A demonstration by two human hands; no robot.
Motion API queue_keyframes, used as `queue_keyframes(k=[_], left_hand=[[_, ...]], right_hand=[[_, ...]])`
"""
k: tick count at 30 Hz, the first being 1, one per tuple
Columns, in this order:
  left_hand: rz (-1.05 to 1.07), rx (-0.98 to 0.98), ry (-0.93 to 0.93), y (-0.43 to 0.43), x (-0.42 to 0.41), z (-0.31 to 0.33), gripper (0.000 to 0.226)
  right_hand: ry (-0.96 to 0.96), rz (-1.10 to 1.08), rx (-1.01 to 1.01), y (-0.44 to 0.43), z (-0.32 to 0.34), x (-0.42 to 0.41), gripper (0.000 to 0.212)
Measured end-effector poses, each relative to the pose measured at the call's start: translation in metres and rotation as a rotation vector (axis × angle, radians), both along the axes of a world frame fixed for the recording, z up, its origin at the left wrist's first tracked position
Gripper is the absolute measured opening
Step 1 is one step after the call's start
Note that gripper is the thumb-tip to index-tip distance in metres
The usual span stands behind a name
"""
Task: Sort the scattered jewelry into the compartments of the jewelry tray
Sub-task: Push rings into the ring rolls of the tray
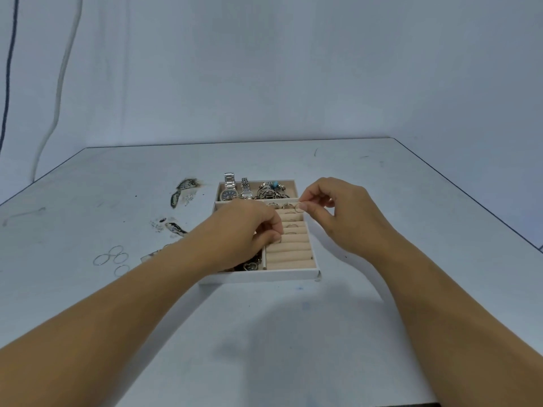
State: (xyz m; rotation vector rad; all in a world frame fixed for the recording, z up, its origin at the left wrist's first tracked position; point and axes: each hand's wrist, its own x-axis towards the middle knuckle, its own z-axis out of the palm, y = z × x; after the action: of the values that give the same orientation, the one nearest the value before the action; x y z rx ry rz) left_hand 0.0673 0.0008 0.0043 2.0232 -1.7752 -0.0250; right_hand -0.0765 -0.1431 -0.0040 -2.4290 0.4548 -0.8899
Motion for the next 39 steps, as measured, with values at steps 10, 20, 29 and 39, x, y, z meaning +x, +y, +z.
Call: queue_keyframes(k=[10,20,29,39], left_hand=[[0.014,0.006,-0.027,0.03,0.02,-0.002,0.046],[0.054,-0.009,0.09,0.046,0.027,-0.028,0.075],[0.047,-0.007,0.111,0.048,0.029,-0.028,0.076],[0.043,-0.026,0.138,0.05,0.03,-0.026,0.069]], right_hand=[[0.131,0.066,0.103,0.004,0.005,-0.005,0.005],[0.282,0.102,0.004,0.016,0.006,-0.004,0.005],[0.397,0.101,-0.126,0.019,0.007,0.002,0.006],[0.301,0.101,-0.038,0.019,0.001,-0.002,0.003]])
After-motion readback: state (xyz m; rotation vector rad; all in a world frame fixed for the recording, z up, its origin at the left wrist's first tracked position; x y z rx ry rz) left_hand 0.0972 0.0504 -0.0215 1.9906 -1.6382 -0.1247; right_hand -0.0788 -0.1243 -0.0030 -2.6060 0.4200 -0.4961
